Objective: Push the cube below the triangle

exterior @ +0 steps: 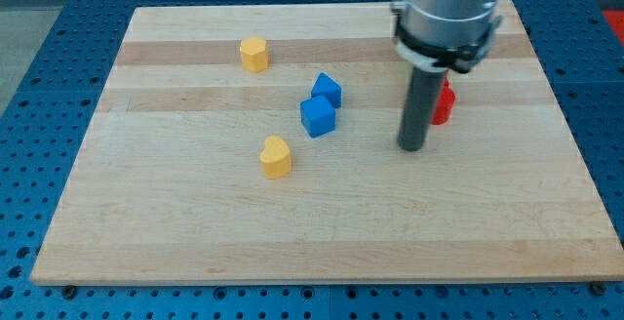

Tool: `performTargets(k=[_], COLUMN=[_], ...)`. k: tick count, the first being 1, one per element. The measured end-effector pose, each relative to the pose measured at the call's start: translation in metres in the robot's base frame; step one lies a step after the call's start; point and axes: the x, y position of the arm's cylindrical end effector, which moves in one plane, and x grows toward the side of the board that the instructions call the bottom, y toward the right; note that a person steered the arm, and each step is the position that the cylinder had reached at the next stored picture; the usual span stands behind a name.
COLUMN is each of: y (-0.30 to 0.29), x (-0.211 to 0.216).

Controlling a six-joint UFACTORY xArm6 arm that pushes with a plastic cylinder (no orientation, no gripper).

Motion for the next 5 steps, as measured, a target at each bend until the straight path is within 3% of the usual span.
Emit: performTargets(k=[3,5], y=[-0.089,-0.101], x=[0.003,-0.013])
